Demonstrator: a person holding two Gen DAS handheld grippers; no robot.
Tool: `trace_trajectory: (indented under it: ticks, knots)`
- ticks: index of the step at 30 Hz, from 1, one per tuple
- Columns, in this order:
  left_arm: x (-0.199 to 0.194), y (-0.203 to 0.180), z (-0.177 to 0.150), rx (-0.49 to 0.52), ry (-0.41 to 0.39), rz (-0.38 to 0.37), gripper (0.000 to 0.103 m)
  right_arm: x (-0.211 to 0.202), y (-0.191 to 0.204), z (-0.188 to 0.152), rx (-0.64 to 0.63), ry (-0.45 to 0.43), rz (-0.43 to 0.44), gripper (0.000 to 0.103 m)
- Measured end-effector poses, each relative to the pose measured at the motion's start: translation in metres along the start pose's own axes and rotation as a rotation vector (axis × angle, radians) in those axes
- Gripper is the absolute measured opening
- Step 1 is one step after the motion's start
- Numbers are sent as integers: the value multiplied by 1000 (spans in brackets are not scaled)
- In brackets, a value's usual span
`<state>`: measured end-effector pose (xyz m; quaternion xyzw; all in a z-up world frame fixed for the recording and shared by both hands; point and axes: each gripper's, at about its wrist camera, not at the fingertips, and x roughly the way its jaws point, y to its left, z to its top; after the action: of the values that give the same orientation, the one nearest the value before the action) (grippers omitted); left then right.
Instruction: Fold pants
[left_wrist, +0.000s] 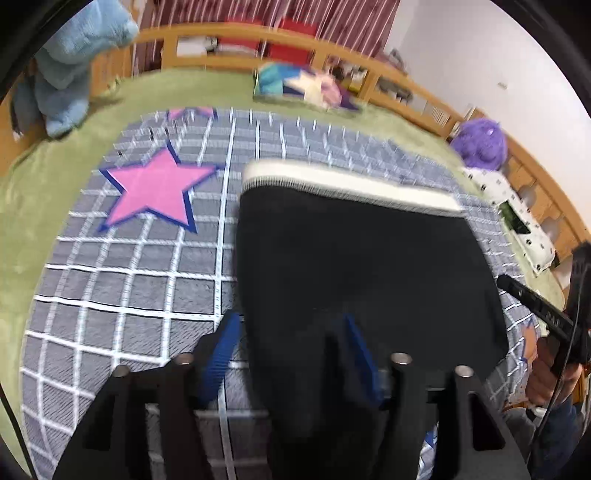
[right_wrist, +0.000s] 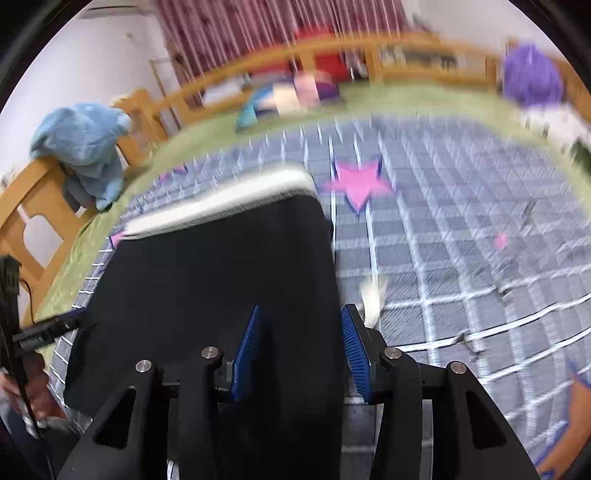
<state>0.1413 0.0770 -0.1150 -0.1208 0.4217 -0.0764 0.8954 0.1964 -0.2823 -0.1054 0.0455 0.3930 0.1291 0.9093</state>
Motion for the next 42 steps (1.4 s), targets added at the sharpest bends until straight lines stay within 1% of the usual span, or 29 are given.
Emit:
trace_trajectory:
  ticks: [1,3,4,5,6,7,8,9,10,12,14,15,17,18,20,21,23,25,27,28,29,30,31,32,33,35,37,39,42]
  knots:
    - [-9,-2,-6,2,-20,-13,68,-13,5,-6,-17,-34,20,46]
    - [-15,-11,-23,29,-28,-29,68,-28,18,-21,-50,-79,42,46]
    - [-13,-18,-36,51,-25,-18,68,-27,22,-30,-66,-71,38,44]
    - [-8,-22,-47,63,-15,4,68,-17,26,-40,-84,-36,30,42]
    - [1,-25,-58,65,14,27,68,-7,28,-49,-90,1,23,42]
    - [9,-26,-66,47,57,19,68,3,27,-59,-92,27,2,42]
    - [11,-26,-70,37,69,21,69,7,28,-65,-97,31,-18,42]
    - [6,-27,-70,53,58,31,69,4,30,-69,-119,19,-37,42]
    - [1,-26,-70,62,52,24,69,0,33,-69,-142,29,-30,42]
    - [-9,-19,-60,26,21,-3,69,-12,29,-65,-112,42,29,42]
    - [-16,-16,-46,-1,-23,6,69,-23,25,-53,-62,22,82,43]
    - [-17,-18,-38,-8,-37,20,69,-29,25,-40,-50,-9,91,45]
    - [-15,-23,-12,-19,-69,34,69,-33,28,-17,-56,-64,82,55]
    - [-13,-29,3,-16,-83,34,69,-32,31,-1,-65,-86,81,56]
    - [-6,-42,28,1,-117,34,69,-24,39,28,-83,-106,80,56]
    - [3,-49,45,16,-137,45,69,-17,44,40,-92,-115,78,56]
    - [18,-60,63,43,-156,69,70,0,50,59,-104,-130,79,56]
    - [47,-68,77,81,-156,102,70,27,50,70,-116,-121,90,56]
    - [78,-66,81,102,-122,144,70,61,46,69,-114,-98,75,56]
    - [97,-61,79,93,-85,171,69,76,42,63,-116,-84,62,55]
    - [113,-54,77,72,-42,162,69,95,38,57,-124,-63,37,56]
    - [119,-51,76,64,-31,167,69,110,33,54,-134,-37,11,56]
    - [118,-51,75,72,-38,171,70,111,31,55,-136,-31,18,55]
    - [116,-51,75,79,-49,152,72,108,28,59,-122,-38,40,50]
    - [114,-49,76,72,-55,122,74,108,24,62,-109,-44,41,48]
    - [114,-41,77,36,-57,89,73,116,18,65,-92,-14,53,48]
    - [119,-34,80,6,-41,68,73,118,16,67,-85,-13,69,49]
    - [121,-35,81,10,-40,71,73,118,16,66,-86,-17,75,49]
    - [121,-44,76,62,-37,124,73,116,16,64,-106,-15,79,49]
